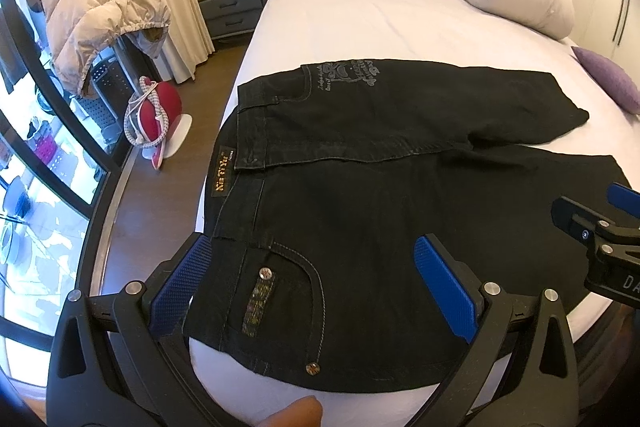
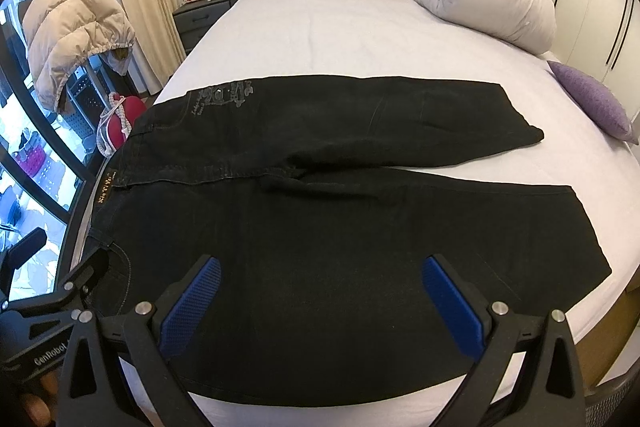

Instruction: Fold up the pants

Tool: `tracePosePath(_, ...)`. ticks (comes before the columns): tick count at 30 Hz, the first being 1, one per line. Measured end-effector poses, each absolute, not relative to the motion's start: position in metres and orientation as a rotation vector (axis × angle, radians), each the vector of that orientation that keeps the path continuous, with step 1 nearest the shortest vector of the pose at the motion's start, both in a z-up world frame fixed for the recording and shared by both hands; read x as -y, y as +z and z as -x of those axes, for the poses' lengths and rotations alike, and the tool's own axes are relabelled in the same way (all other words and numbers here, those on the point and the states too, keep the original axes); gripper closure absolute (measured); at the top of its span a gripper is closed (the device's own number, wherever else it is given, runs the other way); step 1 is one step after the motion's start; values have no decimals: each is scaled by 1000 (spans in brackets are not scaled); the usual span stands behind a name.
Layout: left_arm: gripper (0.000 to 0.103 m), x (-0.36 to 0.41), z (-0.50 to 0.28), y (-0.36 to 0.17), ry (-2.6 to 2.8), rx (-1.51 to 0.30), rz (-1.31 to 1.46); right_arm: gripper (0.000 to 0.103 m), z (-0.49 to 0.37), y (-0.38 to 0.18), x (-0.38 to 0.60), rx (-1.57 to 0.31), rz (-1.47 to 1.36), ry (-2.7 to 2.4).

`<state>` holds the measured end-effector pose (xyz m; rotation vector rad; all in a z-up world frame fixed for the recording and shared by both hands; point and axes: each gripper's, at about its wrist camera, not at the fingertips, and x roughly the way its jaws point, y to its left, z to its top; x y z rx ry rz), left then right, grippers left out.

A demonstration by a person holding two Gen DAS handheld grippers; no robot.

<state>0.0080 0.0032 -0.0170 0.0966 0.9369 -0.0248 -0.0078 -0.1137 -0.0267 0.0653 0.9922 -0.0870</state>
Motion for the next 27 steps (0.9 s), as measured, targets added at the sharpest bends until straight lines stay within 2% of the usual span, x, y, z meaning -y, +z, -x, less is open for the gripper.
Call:
tracePosePath(11, 0, -28, -69, -18, -116, -879, -41, 0, -41, -21, 139, -947, -58, 1)
tracePosePath(15, 0, -43, -105, -30, -22, -982, -34, 0, -68, -15, 157, -903, -67, 14)
tracePosePath(19, 0, -62, -143, -31, -31, -989, 43, 2, -99, -19, 176, -897, -61, 18)
tracePosePath(23, 0, -66, -209, -30, -123, -950, -73, 12, -128, -24, 185, -917, -21, 65)
tracePosePath(25, 0, -66, -255, -35, -244, -974, -141, 25, -141, -27, 186, -929, 10, 111)
tracePosePath(27, 4, -65, -295, -41, -349, -1012, -189, 46, -152, -33, 185, -954, 55, 159)
